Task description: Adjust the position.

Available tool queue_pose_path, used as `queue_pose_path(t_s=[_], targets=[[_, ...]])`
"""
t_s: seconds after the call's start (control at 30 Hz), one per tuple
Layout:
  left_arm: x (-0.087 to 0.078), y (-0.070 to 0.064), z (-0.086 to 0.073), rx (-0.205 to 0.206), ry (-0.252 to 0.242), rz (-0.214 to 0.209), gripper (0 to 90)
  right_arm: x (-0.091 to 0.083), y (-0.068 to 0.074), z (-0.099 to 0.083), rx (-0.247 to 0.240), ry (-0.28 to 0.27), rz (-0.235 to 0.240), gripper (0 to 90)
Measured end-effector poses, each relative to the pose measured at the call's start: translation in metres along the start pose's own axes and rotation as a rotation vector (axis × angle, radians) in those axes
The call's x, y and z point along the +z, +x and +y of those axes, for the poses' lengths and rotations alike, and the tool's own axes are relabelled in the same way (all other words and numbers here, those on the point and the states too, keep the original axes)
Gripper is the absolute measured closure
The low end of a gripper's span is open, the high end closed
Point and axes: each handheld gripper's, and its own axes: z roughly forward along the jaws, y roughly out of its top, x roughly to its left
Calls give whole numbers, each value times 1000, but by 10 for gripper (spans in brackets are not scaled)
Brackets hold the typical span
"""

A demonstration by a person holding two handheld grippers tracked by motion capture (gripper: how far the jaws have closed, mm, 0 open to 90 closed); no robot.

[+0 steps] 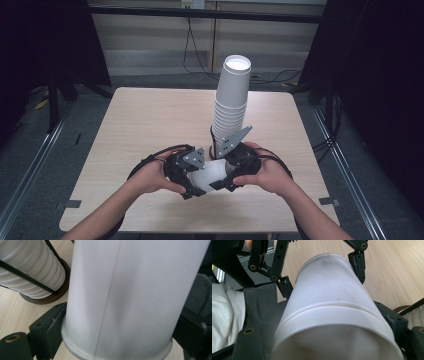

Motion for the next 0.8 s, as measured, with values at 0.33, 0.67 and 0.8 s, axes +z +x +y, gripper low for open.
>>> queue_pose_path(t_s=[0.33, 0.67, 0.8], targets=[[-3, 1, -8, -26, -17, -19, 79, -7, -2, -7, 11, 3, -9, 225], [-8, 4, -19, -80, -106, -22, 79, -12, -9, -23, 59, -34, -17, 221], [-7, 5, -23, -104, -131, -23, 79, -13, -10, -25, 69, -58, -15, 221]])
